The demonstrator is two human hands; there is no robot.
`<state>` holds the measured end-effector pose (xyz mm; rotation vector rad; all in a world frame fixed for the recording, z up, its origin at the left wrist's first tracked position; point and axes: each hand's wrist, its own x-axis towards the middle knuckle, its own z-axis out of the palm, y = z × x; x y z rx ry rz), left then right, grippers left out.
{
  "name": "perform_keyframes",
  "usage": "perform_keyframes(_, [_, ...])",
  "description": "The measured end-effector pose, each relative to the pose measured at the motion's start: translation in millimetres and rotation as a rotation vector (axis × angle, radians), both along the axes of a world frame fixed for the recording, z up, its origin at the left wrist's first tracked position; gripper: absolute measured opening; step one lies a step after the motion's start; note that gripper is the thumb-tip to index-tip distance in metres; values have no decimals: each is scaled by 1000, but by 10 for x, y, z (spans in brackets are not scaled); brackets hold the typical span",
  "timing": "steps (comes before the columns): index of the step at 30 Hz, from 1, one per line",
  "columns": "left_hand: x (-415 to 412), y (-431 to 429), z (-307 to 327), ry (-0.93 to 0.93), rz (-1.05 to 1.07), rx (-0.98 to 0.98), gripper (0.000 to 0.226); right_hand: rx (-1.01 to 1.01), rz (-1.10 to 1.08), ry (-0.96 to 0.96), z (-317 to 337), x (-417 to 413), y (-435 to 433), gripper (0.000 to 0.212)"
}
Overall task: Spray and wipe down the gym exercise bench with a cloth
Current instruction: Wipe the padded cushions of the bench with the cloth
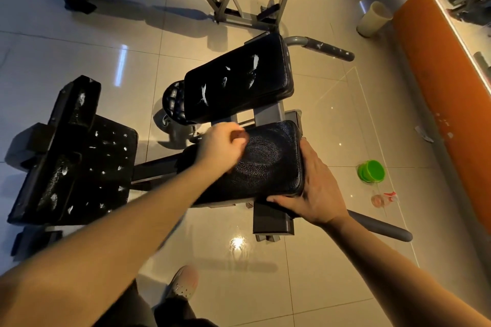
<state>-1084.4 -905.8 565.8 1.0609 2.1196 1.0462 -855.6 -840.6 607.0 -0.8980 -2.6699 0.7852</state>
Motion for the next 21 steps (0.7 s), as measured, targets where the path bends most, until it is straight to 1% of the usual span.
perform_keyframes(1, [182,64,126,-31,-52,57,20,8,0,4,8,-9,-7,123])
perform_keyframes(3, [506,-11,366,-36,-234,173,20,26,-4,15,17,-21,-31,120])
perform_keyframes(4, [586,-124,385,-18,-316,221,20,28,-6,18,16,-18,-33,120])
perform_keyframes(5, [571,-244,310,-8,-342,235,19,26,-6,16,4,-10,-25,121])
perform_keyframes(7, [328,-466,41,16,-264,165,18,14,-10,-5,-28,5,1,125])
perform_keyframes(10, [-184,-651,-378,36,-18,-99,17,15,-10,-19,-73,30,30,129])
perform_keyframes(11, [-263,-633,-436,36,51,-159,19,22,-7,-22,-73,33,32,129])
perform_keyframes(12, [-252,-573,-426,39,99,-171,21,27,-6,-26,-66,34,25,128])
perform_keyframes(13, [-140,-488,-339,38,118,-145,22,26,-4,-22,-48,28,16,127])
perform_keyframes(15, [245,-310,-65,14,87,-45,22,20,2,-6,-10,0,2,122])
perform_keyframes(18, [679,-335,292,-46,-82,115,19,8,1,15,20,-36,-22,118])
perform_keyframes(19, [686,-407,268,-34,-133,156,19,2,2,19,19,-39,-18,118])
perform_keyframes(20, [621,-498,174,-28,-140,178,18,-10,3,16,19,-37,-21,118])
perform_keyframes(21, [502,-586,42,-39,-96,158,18,-18,2,12,16,-31,-26,118])
